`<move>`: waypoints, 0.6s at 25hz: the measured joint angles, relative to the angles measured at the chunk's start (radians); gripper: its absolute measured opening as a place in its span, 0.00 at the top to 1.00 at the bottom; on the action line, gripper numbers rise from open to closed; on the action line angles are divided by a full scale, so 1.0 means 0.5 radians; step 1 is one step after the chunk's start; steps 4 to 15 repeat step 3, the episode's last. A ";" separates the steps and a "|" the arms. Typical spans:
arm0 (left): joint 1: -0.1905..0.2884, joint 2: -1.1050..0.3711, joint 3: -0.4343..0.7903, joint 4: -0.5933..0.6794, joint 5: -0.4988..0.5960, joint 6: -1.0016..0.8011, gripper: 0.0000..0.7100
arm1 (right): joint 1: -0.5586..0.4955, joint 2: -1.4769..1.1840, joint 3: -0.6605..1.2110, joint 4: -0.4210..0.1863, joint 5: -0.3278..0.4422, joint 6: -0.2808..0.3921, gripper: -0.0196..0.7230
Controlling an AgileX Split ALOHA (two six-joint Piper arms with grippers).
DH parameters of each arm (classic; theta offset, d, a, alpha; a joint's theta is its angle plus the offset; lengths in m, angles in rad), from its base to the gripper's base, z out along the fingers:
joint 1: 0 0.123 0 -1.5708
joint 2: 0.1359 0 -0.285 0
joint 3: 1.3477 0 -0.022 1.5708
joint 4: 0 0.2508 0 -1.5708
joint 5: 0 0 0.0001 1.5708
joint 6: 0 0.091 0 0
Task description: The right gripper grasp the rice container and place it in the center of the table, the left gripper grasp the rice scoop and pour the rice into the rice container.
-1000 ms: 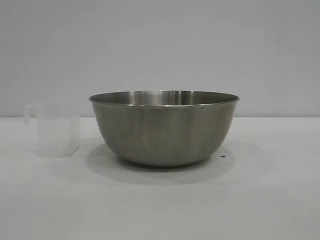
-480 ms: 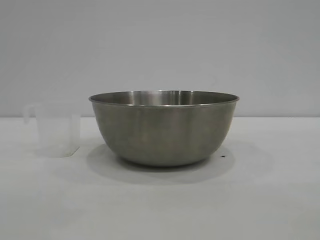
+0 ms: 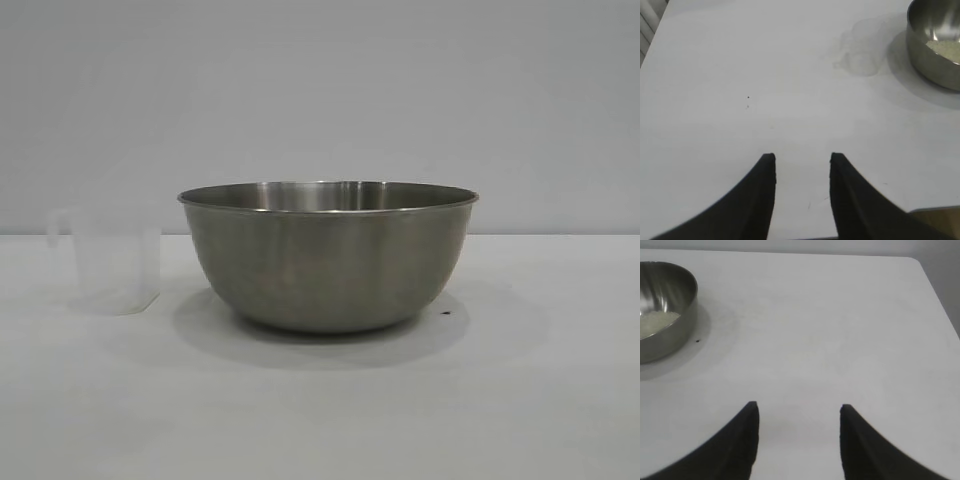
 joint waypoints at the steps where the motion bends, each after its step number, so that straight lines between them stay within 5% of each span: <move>1: 0.000 0.000 0.000 0.000 0.000 0.000 0.69 | 0.000 0.000 0.000 0.000 0.000 0.000 0.54; 15: 0.000 0.000 0.000 0.000 0.000 0.000 0.69 | 0.000 0.000 0.000 0.000 0.000 0.000 0.54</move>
